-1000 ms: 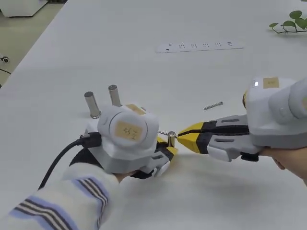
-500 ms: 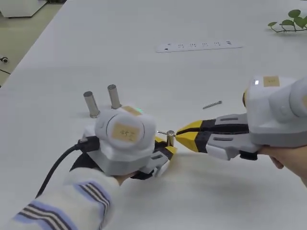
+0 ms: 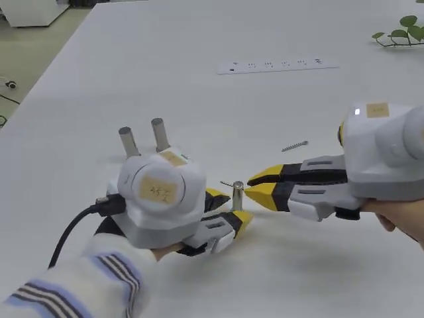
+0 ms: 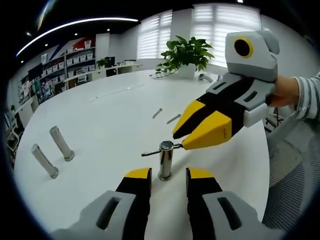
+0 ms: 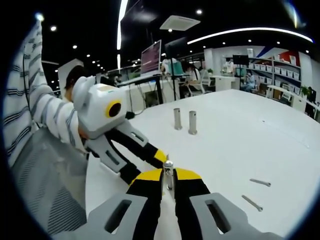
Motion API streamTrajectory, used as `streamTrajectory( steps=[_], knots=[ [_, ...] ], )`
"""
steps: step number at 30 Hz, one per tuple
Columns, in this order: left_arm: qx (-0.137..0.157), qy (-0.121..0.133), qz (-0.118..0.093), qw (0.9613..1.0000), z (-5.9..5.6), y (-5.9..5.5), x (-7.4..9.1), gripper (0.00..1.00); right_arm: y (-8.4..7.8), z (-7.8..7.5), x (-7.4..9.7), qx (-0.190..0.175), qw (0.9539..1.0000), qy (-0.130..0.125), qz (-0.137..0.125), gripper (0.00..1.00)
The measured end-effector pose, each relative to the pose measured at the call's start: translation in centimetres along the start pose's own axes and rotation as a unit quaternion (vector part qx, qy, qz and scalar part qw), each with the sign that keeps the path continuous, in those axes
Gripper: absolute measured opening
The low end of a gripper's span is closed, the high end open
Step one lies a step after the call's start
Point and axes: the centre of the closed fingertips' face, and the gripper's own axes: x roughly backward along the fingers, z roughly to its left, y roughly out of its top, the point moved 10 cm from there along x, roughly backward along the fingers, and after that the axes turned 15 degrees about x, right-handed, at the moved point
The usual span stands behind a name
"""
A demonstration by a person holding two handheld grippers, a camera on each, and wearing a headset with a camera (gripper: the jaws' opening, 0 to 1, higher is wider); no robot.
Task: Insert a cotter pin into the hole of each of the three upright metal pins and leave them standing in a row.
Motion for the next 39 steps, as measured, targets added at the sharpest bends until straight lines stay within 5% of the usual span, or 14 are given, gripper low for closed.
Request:
streamTrajectory(
  steps=[5,10,16,20,24,39],
  knots=[
    [0.000,-0.011,0.003,0.9999,0.2,0.2,0.9,0.36,0.1,0.0,0.0,0.003,1.0000,0.002,0.004,0.11],
    [0.021,-0.012,-0.023,0.9994,0.7,1.4,2.7,0.43,0.7,-0.3,0.4,0.005,1.0000,0.001,0.005,0.12],
    [-0.020,-0.040,-0.040,0.9982,0.8,1.7,4.8,0.55,1.3,-0.5,0.6,0.012,0.9999,0.004,0.007,0.15],
    [-0.001,-0.052,-0.048,0.9975,0.8,1.0,6.0,0.62,1.4,-0.6,0.5,0.021,0.9996,0.008,0.018,0.15],
    [0.004,-0.065,-0.044,0.9969,0.7,0.3,6.8,0.79,1.0,-0.4,0.1,0.025,0.9989,0.018,0.035,0.16],
    [0.039,-0.064,-0.056,0.9956,0.9,-1.0,8.8,0.99,0.3,-0.6,-1.4,0.036,0.9975,0.029,0.054,0.17]
  ],
)
